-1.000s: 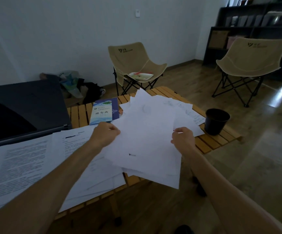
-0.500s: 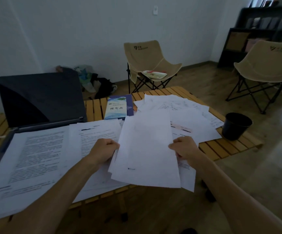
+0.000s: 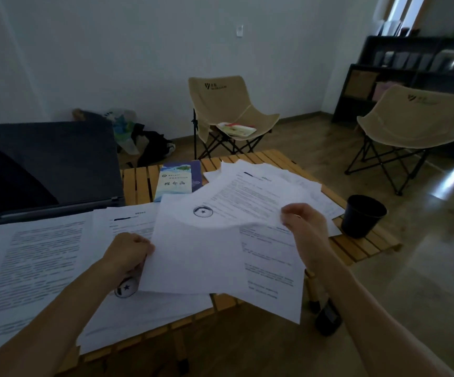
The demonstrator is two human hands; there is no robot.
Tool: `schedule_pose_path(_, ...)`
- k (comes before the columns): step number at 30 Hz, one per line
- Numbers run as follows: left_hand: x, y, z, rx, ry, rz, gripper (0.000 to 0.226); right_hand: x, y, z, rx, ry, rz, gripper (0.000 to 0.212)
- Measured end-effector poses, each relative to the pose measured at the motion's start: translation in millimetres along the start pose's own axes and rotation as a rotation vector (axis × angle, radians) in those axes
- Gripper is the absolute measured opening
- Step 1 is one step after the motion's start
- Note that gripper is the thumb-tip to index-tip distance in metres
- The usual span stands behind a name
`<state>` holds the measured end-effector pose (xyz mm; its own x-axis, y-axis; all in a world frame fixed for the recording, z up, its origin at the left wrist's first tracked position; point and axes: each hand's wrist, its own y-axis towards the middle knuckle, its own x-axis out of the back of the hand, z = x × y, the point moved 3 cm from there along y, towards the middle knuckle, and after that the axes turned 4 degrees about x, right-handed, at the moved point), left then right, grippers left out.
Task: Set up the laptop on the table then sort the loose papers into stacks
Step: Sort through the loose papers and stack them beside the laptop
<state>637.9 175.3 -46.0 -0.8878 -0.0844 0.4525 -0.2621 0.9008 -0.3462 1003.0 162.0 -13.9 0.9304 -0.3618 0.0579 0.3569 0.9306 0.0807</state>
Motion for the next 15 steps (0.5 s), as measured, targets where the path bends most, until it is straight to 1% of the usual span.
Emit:
schedule_pose_path(2,0,0,-3,-0.015,0.000,0.002,0.004,-1,1,-18,-0.042,-0.179,0.043,0.020)
schedule_pose_path(4,0,-1,-5,-0.046,0.021,0.001,0.005,-2,3,-33,-0.037,-0.285,0.065,0.026)
schedule_pose_path(9,5,1,-6,-0.091,0.082,-0.035,0.008,-5,12,-44,-0.035,-0.398,0.133,0.029)
schedule_pose_path(11,8,-3,-9,-0.126,0.105,-0.091,0.008,-5,16,-45,-0.008,-0.460,0.161,0.029)
schedule_pose_path(12,11,-6,-14,-0.193,0.119,-0.154,0.007,-6,18,-46,-0.004,-0.478,0.174,0.028)
schedule_pose_path(13,15,-12,-21,-0.299,0.128,-0.244,0.007,-6,19,-47,-0.006,-0.501,0.186,0.026)
schedule_pose_path(15,26,-27,-38,-0.598,0.169,-0.444,0.007,-7,20,-47,-0.011,-0.515,0.196,0.022)
